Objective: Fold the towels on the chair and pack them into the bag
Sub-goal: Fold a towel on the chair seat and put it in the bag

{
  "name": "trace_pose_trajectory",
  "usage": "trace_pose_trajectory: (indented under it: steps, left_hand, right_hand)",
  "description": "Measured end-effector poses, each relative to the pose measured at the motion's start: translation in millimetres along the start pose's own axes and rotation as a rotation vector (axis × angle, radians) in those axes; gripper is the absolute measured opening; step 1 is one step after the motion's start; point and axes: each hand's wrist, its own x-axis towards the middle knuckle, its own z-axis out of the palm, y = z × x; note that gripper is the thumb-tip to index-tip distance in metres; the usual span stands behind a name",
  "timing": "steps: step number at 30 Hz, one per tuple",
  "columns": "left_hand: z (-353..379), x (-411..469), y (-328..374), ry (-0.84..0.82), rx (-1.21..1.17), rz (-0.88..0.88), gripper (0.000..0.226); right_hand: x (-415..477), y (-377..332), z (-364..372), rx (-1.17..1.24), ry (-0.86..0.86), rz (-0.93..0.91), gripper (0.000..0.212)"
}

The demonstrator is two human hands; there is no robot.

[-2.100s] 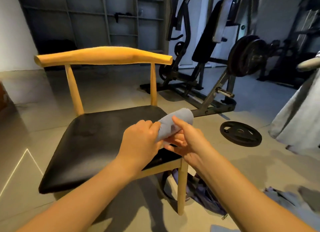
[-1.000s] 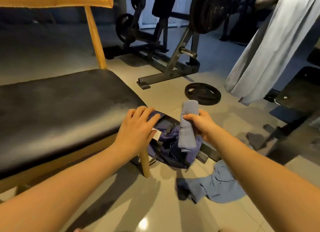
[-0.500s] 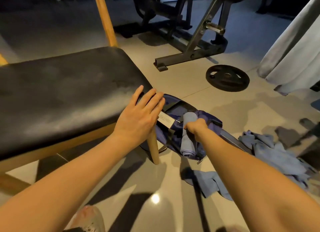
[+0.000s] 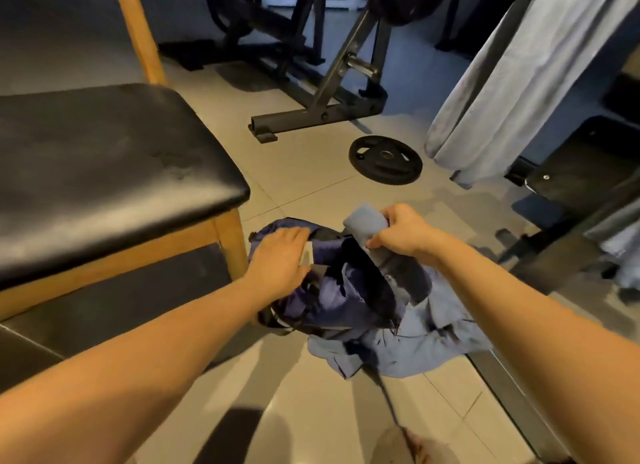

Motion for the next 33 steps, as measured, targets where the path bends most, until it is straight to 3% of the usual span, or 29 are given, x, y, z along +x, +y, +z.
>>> trace_pose_trajectory:
  steps: [3,7,9,15,19,24,33]
  left_hand:
    - [30,28,12,-0.198,-0.059,-0.068,0.084]
    - [62,34,36,-0.324,-0.076,-0.074,0.037]
    - [68,30,41,-0.285,-0.098,-0.07,0.028]
    - [32,10,35,-0.039,-0.036,0.008,0.032]
    - [1,-11,33,0.01,-0.025,-0.003,0.032]
    - [-31,-29,35,0.093,-0.027,0.026,0.037]
    - [-129,-31,63,0.304,-0.013,-0.003,0.027]
  right_hand:
    - [-18,19,-13,0.009,-0.029,-0.012,0.021]
    - [-31,60,-13,0.162,-0.021,-0.025,0.018]
    - [-32,78,-8,0.263,-0.007,-0.011,0.026]
    - [-18,84,-3,0.572,0.075,-0.027,0.034]
    - [-16,70,-2,0.64,0.083,-0.088,0.042]
    - [-22,52,-16,0.645,0.096,-0.133,0.037]
    - [-44,4,-64,0.676,0.313,-0.339,0.036]
